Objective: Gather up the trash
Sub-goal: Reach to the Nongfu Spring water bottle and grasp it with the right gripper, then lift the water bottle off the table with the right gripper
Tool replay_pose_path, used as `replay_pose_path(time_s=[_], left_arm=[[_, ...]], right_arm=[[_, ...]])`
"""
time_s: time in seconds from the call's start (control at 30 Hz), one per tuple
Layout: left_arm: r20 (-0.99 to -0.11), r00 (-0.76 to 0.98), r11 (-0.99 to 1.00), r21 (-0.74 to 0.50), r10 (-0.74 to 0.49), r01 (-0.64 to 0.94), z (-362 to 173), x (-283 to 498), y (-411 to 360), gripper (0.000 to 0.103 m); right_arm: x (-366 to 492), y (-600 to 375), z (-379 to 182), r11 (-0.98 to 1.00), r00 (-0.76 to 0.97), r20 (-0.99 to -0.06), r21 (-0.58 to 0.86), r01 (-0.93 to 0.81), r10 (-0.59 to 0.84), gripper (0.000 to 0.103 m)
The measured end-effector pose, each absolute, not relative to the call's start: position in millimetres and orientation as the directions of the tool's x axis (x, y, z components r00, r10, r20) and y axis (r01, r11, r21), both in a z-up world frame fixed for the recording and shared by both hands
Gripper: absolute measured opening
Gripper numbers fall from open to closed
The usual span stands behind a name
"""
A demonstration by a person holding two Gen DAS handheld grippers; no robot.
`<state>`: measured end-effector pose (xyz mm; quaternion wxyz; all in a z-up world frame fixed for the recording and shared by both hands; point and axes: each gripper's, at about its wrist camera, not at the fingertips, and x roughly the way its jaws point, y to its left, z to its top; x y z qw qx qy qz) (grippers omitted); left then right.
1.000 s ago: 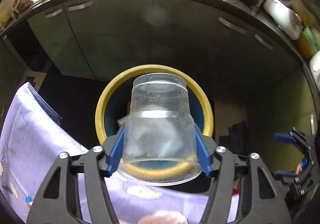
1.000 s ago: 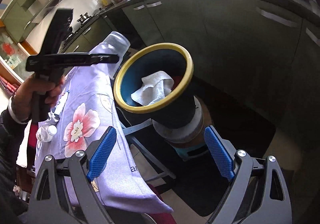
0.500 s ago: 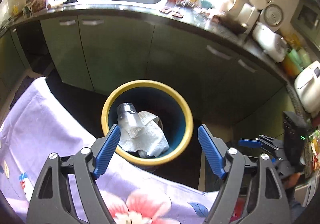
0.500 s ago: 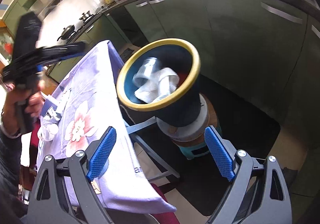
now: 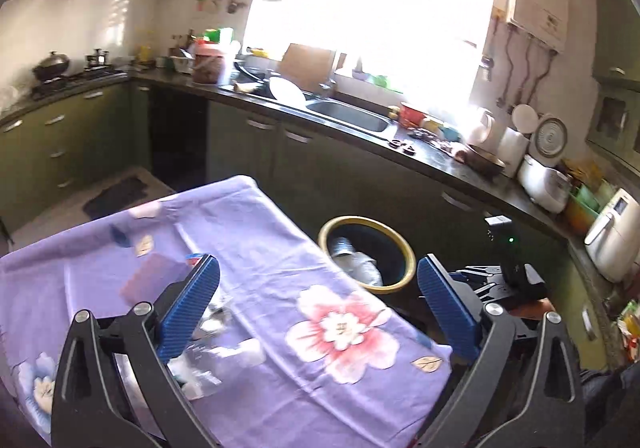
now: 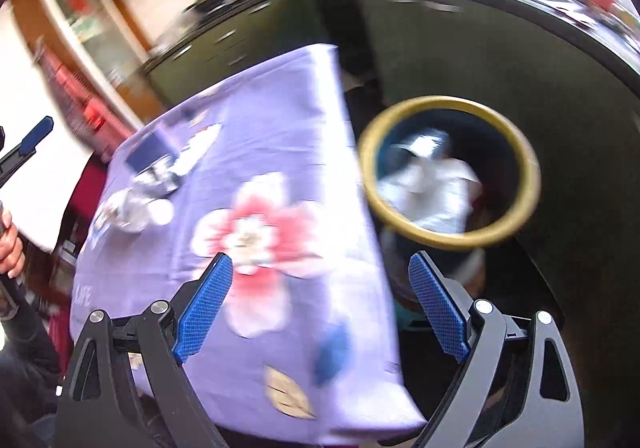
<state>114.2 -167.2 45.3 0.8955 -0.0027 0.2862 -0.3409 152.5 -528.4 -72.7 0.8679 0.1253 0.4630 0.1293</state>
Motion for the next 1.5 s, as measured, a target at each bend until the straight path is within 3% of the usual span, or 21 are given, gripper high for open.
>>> replay_pose_path(time_s=[0.3,0.53,0.97,1.1,1.5], left_arm=[[-0.493,0.722,0.873,-0.228,-0.485,0.431,19,83,-42,0.096],[-0.503,0.751,0.904,-0.243,-0.428,0.353,1,76,-4,0.096],[-0.51,0.793,0.942,-0.198,-0.335,0.271,-8,59,31,0.096],[-0.513,0.785,0.937,-0.223,-0.348,0.269,-13,62,35,0.096],[-0.511,0.787,0.937,-0.242,-0.345,0.253,-17,60,47,0.096]], right_arm=[[212,-341,-61,0.715,0.354,-0.776,0.172,-0.677,0.522,0.088],[228,-247,-58,0.45,0.187,-0.823,0.092,-0.888,0.537,0.086],[270,-168,-98,0.277,0.088,-0.961,-0.012,-0.961,0.263,0.083],[271,-159,-113,0.264,0.064,-0.976,-0.007,-0.964,0.208,0.069],[266,-166,-112,0.312,0.002,-0.96,0.089,-0.946,0.279,0.065]])
